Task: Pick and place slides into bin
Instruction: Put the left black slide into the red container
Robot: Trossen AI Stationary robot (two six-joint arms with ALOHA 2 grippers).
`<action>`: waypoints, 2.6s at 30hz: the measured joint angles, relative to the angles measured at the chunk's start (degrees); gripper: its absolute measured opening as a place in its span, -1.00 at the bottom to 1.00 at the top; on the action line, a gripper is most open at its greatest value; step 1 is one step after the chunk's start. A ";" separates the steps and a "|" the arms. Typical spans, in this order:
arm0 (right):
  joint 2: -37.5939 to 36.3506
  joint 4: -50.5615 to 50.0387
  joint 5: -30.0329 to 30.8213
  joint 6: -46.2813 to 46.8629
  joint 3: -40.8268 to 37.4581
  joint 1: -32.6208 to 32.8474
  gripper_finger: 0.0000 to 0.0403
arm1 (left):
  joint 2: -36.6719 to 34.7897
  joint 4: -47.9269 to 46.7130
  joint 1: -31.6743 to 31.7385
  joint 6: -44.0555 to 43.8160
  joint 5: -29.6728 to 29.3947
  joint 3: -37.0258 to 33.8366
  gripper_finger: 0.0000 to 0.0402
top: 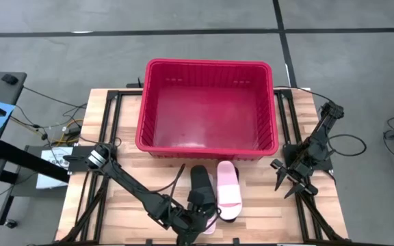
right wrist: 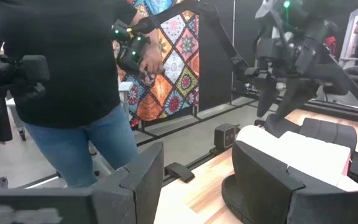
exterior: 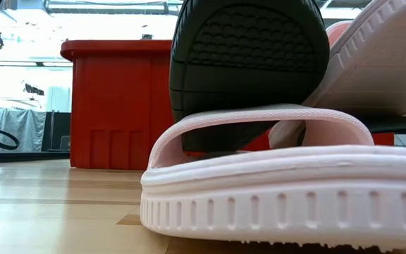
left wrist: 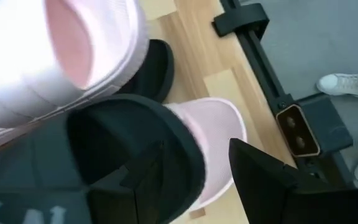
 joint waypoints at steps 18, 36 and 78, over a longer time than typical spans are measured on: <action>0.00 -0.01 -0.01 0.00 0.00 -0.01 -0.09 | 2.07 0.32 0.30 -1.68 -4.39 -0.09 -0.24; 0.00 -0.01 -0.01 0.00 -0.01 -0.01 -0.09 | 2.01 -0.97 -1.15 -5.79 -3.45 0.02 -0.94; -0.01 -0.01 -0.01 -0.01 0.00 -0.03 -0.09 | -0.99 -32.13 -9.92 -3.61 -9.54 35.05 -0.96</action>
